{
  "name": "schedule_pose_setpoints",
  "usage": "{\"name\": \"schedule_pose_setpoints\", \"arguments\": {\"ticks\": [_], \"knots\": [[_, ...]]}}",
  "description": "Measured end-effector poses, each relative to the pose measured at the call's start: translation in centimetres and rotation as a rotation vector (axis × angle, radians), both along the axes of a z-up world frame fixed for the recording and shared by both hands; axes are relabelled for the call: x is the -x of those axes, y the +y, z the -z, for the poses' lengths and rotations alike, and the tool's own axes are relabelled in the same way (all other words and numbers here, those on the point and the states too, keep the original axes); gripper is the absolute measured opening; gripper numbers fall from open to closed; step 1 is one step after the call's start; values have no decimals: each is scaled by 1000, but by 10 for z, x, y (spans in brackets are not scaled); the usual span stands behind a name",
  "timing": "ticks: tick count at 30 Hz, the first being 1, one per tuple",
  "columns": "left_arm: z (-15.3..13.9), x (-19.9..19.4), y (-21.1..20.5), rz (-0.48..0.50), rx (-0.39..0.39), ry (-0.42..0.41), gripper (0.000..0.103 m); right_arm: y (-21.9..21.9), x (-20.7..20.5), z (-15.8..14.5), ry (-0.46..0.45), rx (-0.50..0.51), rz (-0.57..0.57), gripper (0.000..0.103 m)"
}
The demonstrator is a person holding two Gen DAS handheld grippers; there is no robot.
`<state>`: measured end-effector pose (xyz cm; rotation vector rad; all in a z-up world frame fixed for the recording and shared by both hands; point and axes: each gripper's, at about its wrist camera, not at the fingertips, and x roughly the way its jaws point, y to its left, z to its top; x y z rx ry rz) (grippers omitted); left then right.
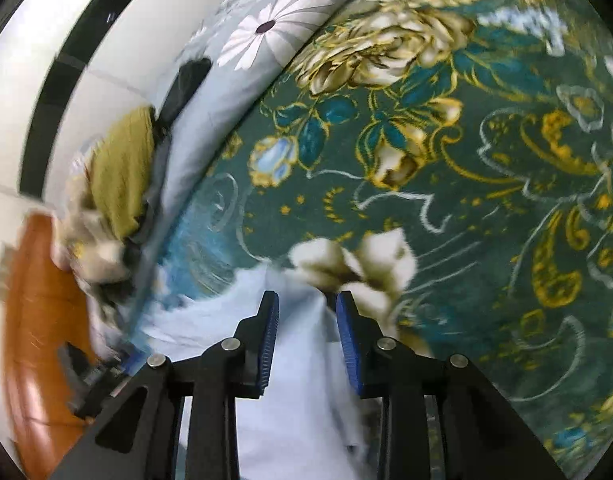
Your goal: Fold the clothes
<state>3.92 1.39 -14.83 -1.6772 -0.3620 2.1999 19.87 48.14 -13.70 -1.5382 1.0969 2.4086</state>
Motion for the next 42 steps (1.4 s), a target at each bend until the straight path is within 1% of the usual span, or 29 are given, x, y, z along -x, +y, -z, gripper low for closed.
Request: {"name": "schedule_pose_setpoints", "arguments": {"ticks": [3, 4, 7, 10, 11, 12, 13, 14, 15, 16, 18, 20, 21, 23, 27, 28, 29, 31, 33, 34, 35, 37, 39, 42], "knots": [[7, 9, 15, 56, 87, 20, 53, -16, 15, 5, -28, -85, -81, 31], [9, 13, 19, 55, 86, 16, 51, -20, 21, 6, -31, -109, -94, 31], [14, 22, 32, 67, 62, 13, 51, -26, 39, 15, -50, -174, -113, 31], [20, 26, 45, 117, 90, 10, 50, -24, 50, 27, -73, -164, -105, 31], [20, 25, 48, 127, 93, 14, 42, -26, 51, 29, -72, -156, -108, 31], [20, 25, 50, 137, 95, 20, 37, -27, 53, 31, -71, -147, -110, 29], [20, 24, 53, 146, 96, 26, 23, -29, 53, 30, -59, -134, -113, 17], [18, 22, 54, 159, 96, 35, 5, -31, 52, 29, -45, -121, -118, 2], [15, 20, 56, 165, 106, 52, 3, -33, 52, 28, -40, -116, -122, 2], [12, 19, 57, 170, 118, 69, 3, -35, 51, 26, -34, -116, -125, 1], [-2, 16, 54, 167, 83, 106, 3, -36, 50, 18, -14, -118, -126, 1], [-13, 17, 47, 151, 68, 135, 3, -29, 46, 5, 27, -120, -104, 1], [-16, 19, 45, 146, 82, 144, 3, -24, 47, 3, 31, -123, -90, 1], [-10, 27, 45, 138, 109, 125, 3, -17, 51, 4, 17, -124, -68, 1], [16, 40, 43, 84, 134, 26, 3, -17, 61, 24, -56, -118, -57, 1], [17, 40, 42, 74, 121, 13, 3, -17, 62, 28, -71, -116, -56, 1], [17, 40, 40, 65, 106, 3, 7, -18, 63, 32, -86, -113, -56, 1], [7, 33, 31, 45, 54, 7, 8, -14, 57, 25, -62, -100, -46, 2], [-5, 21, 19, 28, 8, 19, 14, -10, 43, 13, -21, -91, -41, 7], [-9, 12, 12, 18, -13, 22, 30, -8, 31, 7, 2, -85, -38, 16], [-7, -2, 2, 2, -35, 4, 46, -7, 16, 2, 29, -75, -34, 26], [-1, -32, -19, -31, -80, -39, 48, -7, -19, 4, 39, -27, -20, 40], [4, -61, -40, -65, -125, -82, 48, -8, -54, 13, 21, 41, 10, 40], [20, -111, -61, -126, -196, -171, 48, -16, -106, 34, -23, 164, 76, 41]]}}
